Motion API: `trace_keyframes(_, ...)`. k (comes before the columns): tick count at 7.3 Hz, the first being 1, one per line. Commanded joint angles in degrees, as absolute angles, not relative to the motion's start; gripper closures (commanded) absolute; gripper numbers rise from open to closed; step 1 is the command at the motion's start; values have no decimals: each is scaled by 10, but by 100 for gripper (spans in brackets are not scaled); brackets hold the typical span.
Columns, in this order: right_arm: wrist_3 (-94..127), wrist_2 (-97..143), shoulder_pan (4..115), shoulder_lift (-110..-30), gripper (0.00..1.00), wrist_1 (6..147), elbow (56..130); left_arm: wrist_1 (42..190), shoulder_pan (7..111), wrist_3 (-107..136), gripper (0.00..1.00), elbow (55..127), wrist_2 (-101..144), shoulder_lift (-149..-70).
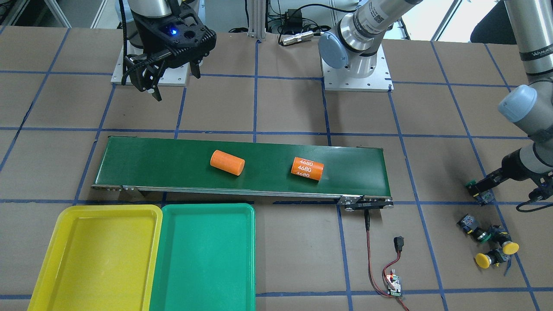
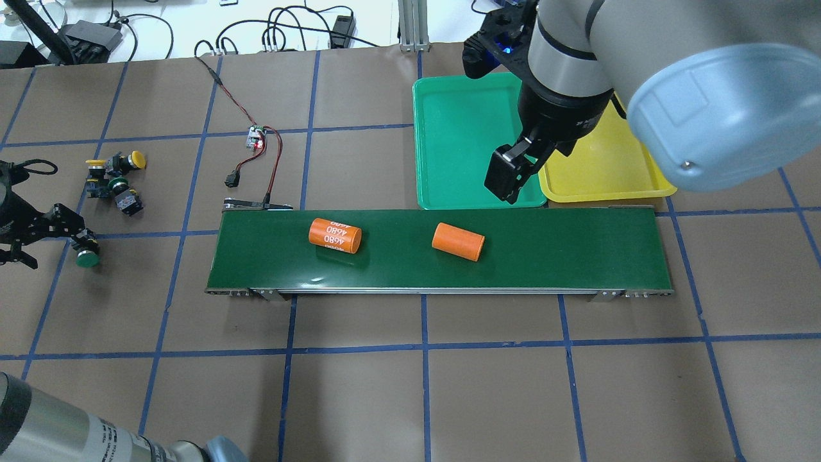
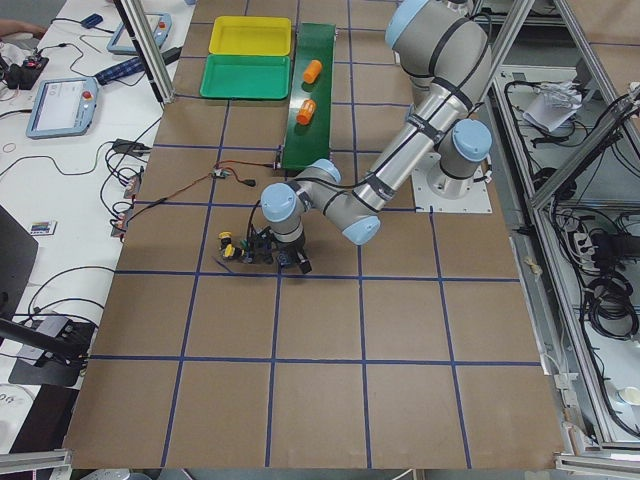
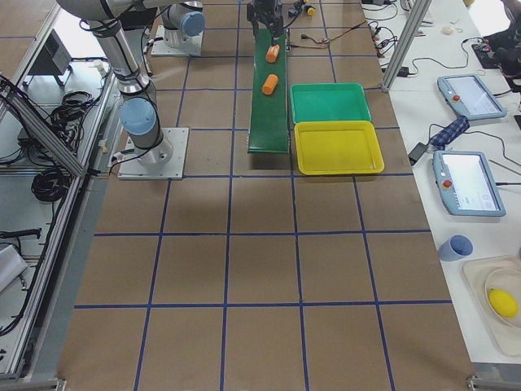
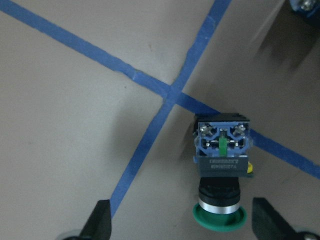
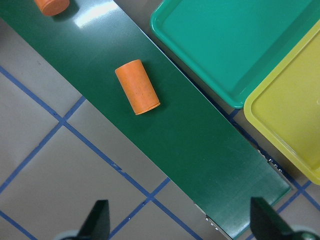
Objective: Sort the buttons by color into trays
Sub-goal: 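Lift the green button with the left gripper while the right gripper lowers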
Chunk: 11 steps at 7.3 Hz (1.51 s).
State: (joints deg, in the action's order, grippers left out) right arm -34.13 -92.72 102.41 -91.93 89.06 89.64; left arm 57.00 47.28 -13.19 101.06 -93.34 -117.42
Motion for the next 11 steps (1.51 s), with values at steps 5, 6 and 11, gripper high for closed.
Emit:
trace_keyframes(5, -733, -946, 887, -921, 0, 893, 911, 565, 472, -105, 68, 1011, -901, -1192)
trace_keyframes(6, -764, -939, 866, -923, 0, 890, 911, 565, 473, -105, 86, 1010, -900, -1185)
trace_keyframes(11, -834, -937, 836, -930, 0, 893, 926, 667, 520, 28, 98, 1022, -878, -1095)
